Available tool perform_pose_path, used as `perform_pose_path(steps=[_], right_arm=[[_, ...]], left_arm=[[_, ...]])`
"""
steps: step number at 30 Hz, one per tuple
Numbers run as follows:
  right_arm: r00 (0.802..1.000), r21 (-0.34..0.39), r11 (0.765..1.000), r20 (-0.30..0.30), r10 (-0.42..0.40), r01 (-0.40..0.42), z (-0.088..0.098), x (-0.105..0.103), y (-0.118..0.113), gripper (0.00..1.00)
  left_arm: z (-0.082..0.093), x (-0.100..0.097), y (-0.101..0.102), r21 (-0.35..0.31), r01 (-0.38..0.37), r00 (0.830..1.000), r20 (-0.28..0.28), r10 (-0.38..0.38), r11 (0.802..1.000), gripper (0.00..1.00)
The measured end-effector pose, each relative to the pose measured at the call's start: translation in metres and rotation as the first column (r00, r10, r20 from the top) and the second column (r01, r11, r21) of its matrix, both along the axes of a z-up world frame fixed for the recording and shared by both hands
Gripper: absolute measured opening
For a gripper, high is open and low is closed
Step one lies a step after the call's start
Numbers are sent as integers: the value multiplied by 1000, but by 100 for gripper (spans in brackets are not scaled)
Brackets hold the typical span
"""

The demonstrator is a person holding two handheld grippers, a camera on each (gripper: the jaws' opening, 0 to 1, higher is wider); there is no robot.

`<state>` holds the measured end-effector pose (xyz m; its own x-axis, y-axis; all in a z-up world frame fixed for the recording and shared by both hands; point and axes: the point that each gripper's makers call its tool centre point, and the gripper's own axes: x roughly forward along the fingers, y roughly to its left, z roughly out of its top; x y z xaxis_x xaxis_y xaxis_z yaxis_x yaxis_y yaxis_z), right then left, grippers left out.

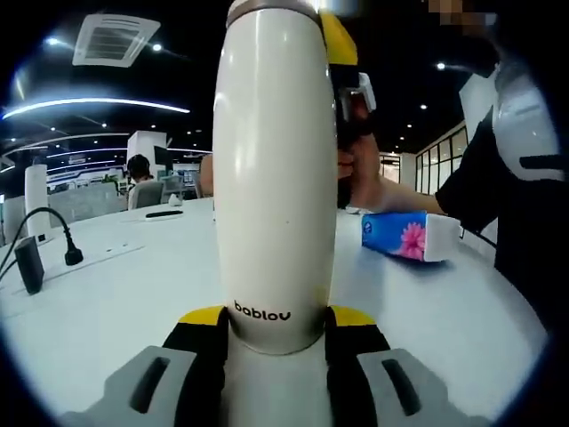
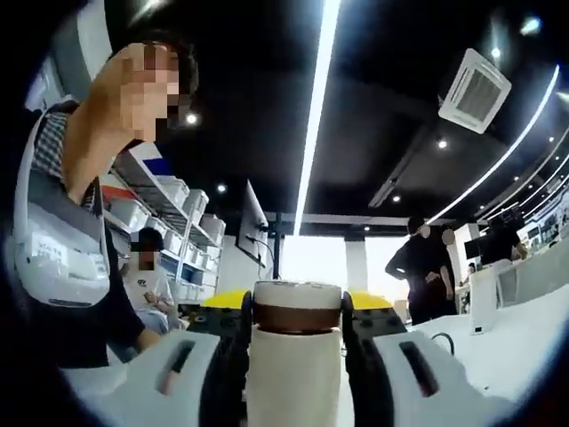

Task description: Grasp the water cup twist off the cup lid place the cup lid on the table

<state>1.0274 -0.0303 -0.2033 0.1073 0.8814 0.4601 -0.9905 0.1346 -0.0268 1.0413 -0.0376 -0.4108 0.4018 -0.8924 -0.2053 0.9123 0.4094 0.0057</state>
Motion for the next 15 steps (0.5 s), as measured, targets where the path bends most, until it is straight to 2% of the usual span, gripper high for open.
perform_pose_path(steps=[3,7,15], right_arm=[[998,-17,997,12,-69,69,2,3,-2,51],[991,-19,991,-22,-133,133,3,10,-7,61],[969,-33,969,-11,-246,246,3,1,-7,61]], left_arm=[[1,-1,0,-1,0,1000,0,0,1000,45],[1,-2,0,-2,1,1000,1,-1,1000,45],[2,-4,2,-2,-4,1000,3,4,1000,45]])
